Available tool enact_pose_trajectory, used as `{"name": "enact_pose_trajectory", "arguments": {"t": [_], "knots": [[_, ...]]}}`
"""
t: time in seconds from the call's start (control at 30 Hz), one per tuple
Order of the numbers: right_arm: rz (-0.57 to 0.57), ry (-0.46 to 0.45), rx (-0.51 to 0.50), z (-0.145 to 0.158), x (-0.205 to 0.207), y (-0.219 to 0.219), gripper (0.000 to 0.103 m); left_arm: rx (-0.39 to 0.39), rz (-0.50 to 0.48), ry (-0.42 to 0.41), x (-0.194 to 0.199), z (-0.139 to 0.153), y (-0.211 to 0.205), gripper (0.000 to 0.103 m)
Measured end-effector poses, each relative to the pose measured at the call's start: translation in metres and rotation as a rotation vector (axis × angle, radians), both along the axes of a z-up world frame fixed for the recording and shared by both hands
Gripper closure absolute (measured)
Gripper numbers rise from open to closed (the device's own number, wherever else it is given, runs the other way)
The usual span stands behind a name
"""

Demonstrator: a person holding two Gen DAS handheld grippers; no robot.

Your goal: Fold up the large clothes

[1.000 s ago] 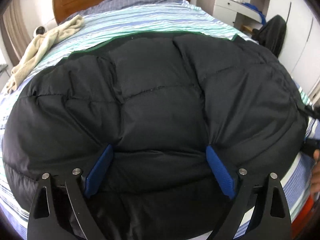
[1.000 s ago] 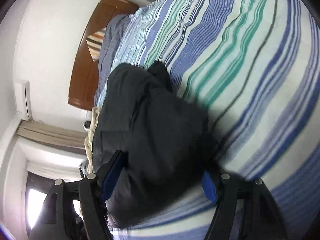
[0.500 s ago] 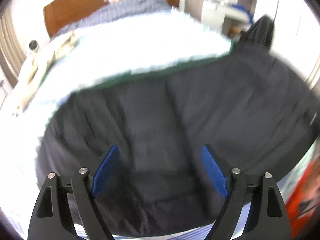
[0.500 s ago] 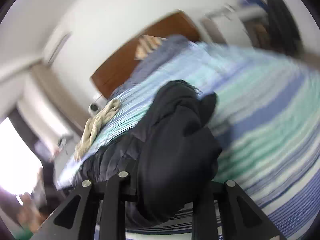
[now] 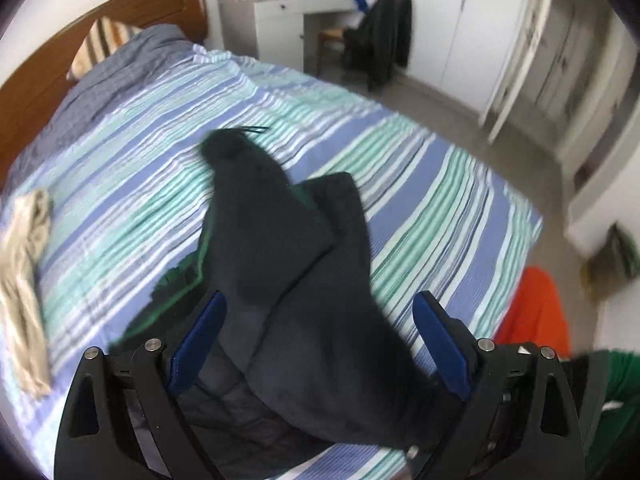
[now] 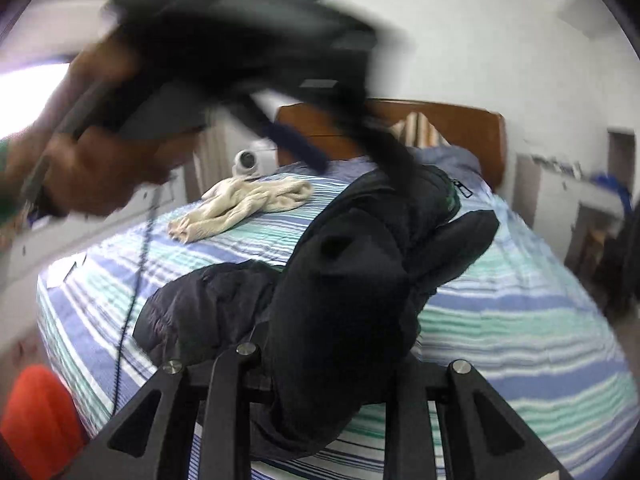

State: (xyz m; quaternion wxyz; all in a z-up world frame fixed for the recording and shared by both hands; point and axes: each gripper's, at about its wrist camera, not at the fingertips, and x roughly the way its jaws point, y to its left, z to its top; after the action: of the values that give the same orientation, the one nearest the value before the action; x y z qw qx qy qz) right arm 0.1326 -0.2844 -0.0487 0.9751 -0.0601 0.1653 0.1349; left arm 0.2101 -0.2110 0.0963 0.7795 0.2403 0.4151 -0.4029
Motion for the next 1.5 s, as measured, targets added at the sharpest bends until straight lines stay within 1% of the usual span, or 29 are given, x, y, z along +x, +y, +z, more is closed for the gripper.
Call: {"name": "enact_pose_trajectory", "arguments": {"t": [0.07,0.1,0.13,0.2,0.27,0.3,0.33,0.37,0.43,0.47,0.53,0.57,0.6,0.63,0.67,0.7,0.73,0.77,0.83,0.87,0.9,0.93,0.97,1.03,1.17,1.23,1.33,1.43,1.5], "knots": [[0.035,-0.011,-0.054,0.002,-0.003,0.016,0.078,0.061,-0.001,-0.024,-0.001,0.000,-0.005,0.008],[0.056,-0.020,-0.090,0.003,-0.005,0.025,0.078,0.094,0.005,-0.038,0.005,-0.002,-0.005,0.008],[0.066,-0.025,-0.106,0.002,-0.005,0.028,0.078,0.134,0.015,-0.058,0.004,-0.006,-0.006,0.008],[0.093,-0.033,-0.136,0.002,-0.008,0.037,0.078,0.200,0.048,-0.102,0.014,-0.013,-0.003,0.008],[0.107,-0.043,-0.160,0.002,-0.012,0.042,0.078,0.240,0.092,-0.119,0.021,-0.021,0.001,0.010],[0.115,-0.047,-0.170,0.001,-0.014,0.044,0.078,0.252,0.119,-0.119,0.024,-0.025,0.002,0.014],[0.120,-0.050,-0.178,-0.001,-0.015,0.047,0.078,0.262,0.150,-0.108,0.027,-0.032,0.006,0.027],[0.127,-0.052,-0.183,-0.002,-0.016,0.048,0.078,0.263,0.162,-0.095,0.029,-0.034,0.008,0.044],[0.133,-0.049,-0.183,-0.002,-0.019,0.050,0.078,0.243,0.185,-0.077,0.031,-0.038,0.015,0.060],[0.130,-0.046,-0.175,-0.003,-0.019,0.049,0.078,0.233,0.189,-0.077,0.031,-0.035,0.018,0.065],[0.137,-0.032,-0.117,-0.001,-0.022,0.042,0.073,0.193,0.211,-0.060,0.035,-0.029,0.034,0.069],[0.160,-0.014,-0.069,0.001,-0.026,0.036,0.064,0.179,0.225,-0.050,0.040,-0.027,0.041,0.069],[0.188,0.000,-0.024,0.003,-0.029,0.031,0.049,0.164,0.240,-0.040,0.045,-0.025,0.054,0.069],[0.230,0.013,0.046,0.004,-0.034,0.022,0.042,0.154,0.250,-0.034,0.049,-0.025,0.062,0.069],[0.261,0.018,0.111,0.005,-0.039,0.014,0.038,0.145,0.261,-0.027,0.055,-0.027,0.067,0.069],[0.287,0.027,0.188,0.005,-0.042,0.004,0.038,0.133,0.275,-0.018,0.060,-0.030,0.082,0.069],[0.298,0.041,0.260,0.005,-0.043,-0.006,0.038,0.127,0.285,-0.013,0.064,-0.034,0.088,0.069],[0.291,0.056,0.332,0.003,-0.041,-0.017,0.038,0.124,0.297,-0.006,0.068,-0.038,0.095,0.069],[0.237,0.100,0.426,-0.001,-0.029,-0.033,0.039,0.118,0.326,0.006,0.074,-0.049,0.116,0.068],[0.215,0.130,0.452,-0.003,-0.022,-0.040,0.042,0.116,0.337,0.012,0.076,-0.051,0.120,0.068],[0.198,0.168,0.478,-0.006,-0.011,-0.044,0.059,0.111,0.352,0.019,0.079,-0.055,0.127,0.068],[0.187,0.186,0.488,-0.009,-0.005,-0.045,0.067,0.103,0.368,0.029,0.081,-0.059,0.136,0.068],[0.180,0.196,0.492,-0.009,0.001,-0.045,0.071,0.095,0.380,0.037,0.082,-0.061,0.143,0.067],[0.215,0.213,0.499,-0.006,0.012,-0.034,0.071,0.076,0.405,0.052,0.087,-0.069,0.159,0.066],[0.340,0.224,0.476,0.001,0.031,0.013,0.071,0.056,0.456,0.088,0.094,-0.086,0.180,0.064],[0.376,0.272,0.455,-0.007,0.049,0.041,0.071,0.040,0.477,0.107,0.097,-0.093,0.192,0.062],[0.378,0.401,0.433,-0.040,0.079,0.077,0.072,0.021,0.510,0.136,0.104,-0.103,0.209,0.060],[0.370,0.501,0.435,-0.073,0.103,0.098,0.076,0.017,0.570,0.184,0.112,-0.125,0.229,0.055],[0.358,0.540,0.419,-0.087,0.114,0.109,0.084,-0.010,0.620,0.227,0.119,-0.140,0.245,0.053]]}}
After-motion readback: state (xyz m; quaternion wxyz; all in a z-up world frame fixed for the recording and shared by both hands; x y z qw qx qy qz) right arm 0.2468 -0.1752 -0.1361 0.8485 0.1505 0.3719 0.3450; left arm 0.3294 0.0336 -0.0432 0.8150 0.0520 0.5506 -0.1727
